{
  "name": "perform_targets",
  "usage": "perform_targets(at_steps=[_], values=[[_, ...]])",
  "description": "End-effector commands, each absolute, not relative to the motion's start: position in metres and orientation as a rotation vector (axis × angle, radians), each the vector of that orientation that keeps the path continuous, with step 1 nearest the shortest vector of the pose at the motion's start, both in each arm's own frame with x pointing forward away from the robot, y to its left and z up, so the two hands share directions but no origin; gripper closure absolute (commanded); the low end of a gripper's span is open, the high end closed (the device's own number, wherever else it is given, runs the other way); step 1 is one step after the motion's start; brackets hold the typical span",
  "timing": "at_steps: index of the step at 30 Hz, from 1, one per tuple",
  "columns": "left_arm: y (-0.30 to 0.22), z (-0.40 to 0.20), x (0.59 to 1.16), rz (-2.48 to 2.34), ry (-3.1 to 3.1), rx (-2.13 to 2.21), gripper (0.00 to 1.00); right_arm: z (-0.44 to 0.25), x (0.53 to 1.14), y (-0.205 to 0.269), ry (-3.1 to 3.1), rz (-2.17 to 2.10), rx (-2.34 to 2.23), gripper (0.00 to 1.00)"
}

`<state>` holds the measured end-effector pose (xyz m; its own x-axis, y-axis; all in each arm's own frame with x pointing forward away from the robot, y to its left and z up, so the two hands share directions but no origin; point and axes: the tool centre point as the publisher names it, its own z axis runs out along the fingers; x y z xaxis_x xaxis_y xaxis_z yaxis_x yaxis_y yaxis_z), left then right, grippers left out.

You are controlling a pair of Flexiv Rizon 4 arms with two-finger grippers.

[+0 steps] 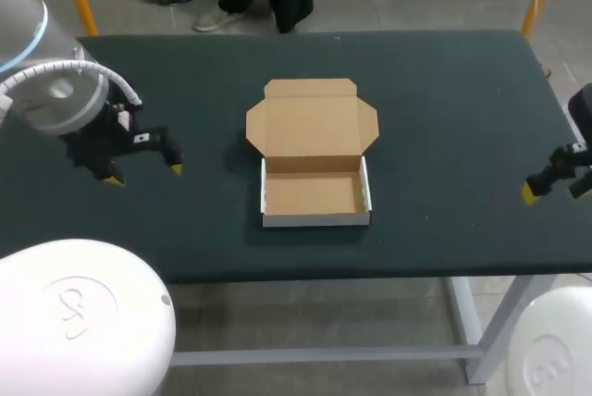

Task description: Assemble the packaging by folding the flat box into shape, placing the metal phone stand inside, and closing the box properly

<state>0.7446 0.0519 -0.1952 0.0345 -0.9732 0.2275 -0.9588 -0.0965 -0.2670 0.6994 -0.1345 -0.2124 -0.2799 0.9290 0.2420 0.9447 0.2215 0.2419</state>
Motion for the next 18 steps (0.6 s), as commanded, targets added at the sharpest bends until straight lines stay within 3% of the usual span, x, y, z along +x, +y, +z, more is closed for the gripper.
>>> perform_targets(at_steps=[1,18], values=[[0.0514,-0.192,0.7449,-0.529,2.076,-2.235,0.0,-0.2095,0.6966,-0.135,-2.41,-0.518,-1.873,0.0],[0.0522,-0.1936,0.7417,-0.475,2.07,-2.316,0.0,-0.2114,0.7016,-0.1374,-2.377,-0.487,-1.932,0.0]])
